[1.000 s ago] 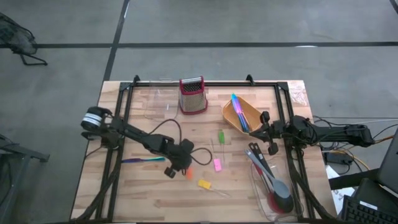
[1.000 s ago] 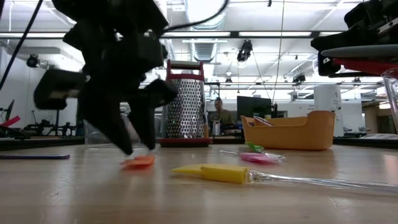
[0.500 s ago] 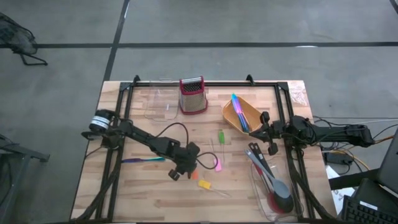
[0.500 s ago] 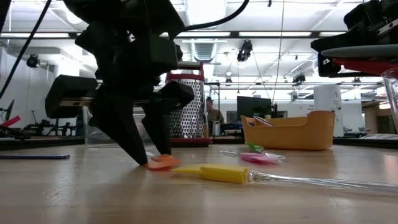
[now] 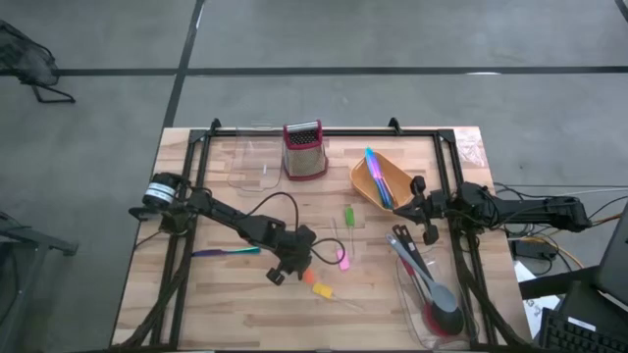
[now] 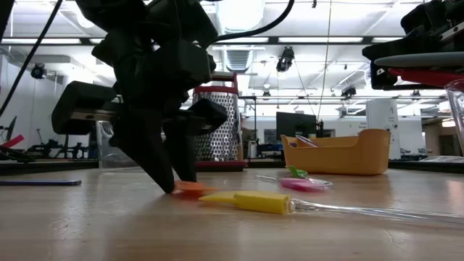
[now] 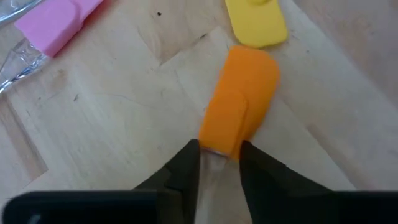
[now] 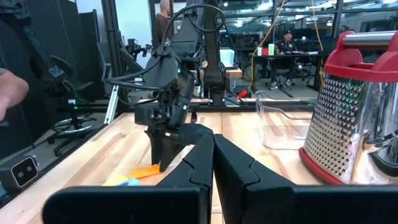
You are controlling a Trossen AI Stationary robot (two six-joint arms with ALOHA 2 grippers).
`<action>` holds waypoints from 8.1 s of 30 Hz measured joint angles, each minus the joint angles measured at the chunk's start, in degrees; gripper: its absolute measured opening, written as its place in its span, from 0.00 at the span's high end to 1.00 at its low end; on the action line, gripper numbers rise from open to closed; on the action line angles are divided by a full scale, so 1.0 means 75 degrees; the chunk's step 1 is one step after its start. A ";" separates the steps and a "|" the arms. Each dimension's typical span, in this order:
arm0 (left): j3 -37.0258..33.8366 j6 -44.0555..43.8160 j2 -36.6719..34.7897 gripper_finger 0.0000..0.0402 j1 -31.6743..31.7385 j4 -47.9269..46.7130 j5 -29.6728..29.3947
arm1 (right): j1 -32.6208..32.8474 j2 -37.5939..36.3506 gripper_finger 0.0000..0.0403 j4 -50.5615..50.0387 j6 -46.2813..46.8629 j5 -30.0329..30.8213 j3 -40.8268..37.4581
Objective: Pick & Place Kitchen Items
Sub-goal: Put the orange spatula into the top transparent bin, then put the yellow spatula into the top transparent bin
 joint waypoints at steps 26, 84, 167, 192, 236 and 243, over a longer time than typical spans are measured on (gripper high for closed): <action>0.0320 -0.0183 -0.0470 0.98 0.0038 -0.0424 -0.0055 | -0.0003 0.0000 0.98 0.0003 0.0000 -0.0003 0.0003; 0.0346 -0.0821 0.0199 0.91 -0.0198 0.0621 -0.0005 | -0.0003 0.0007 0.98 -0.0034 0.0000 -0.0004 0.0006; -0.1603 -0.6297 -0.3634 0.87 0.5936 -0.0847 -0.5526 | 0.0000 0.0006 0.98 -0.0038 0.0000 -0.0003 0.0000; -0.1611 -0.5673 -0.3546 0.52 0.5924 -0.0807 -0.5362 | 0.0000 0.0009 0.98 -0.0041 0.0000 -0.0003 0.0000; 0.0380 -0.3458 -0.2285 0.51 0.0126 0.1432 -0.1779 | -0.0001 0.0009 0.98 -0.0038 0.0000 -0.0006 0.0000; 0.1026 -0.3753 -0.1053 0.51 -0.0250 0.0743 -0.0956 | -0.0001 0.0009 0.98 -0.0038 0.0000 -0.0004 0.0000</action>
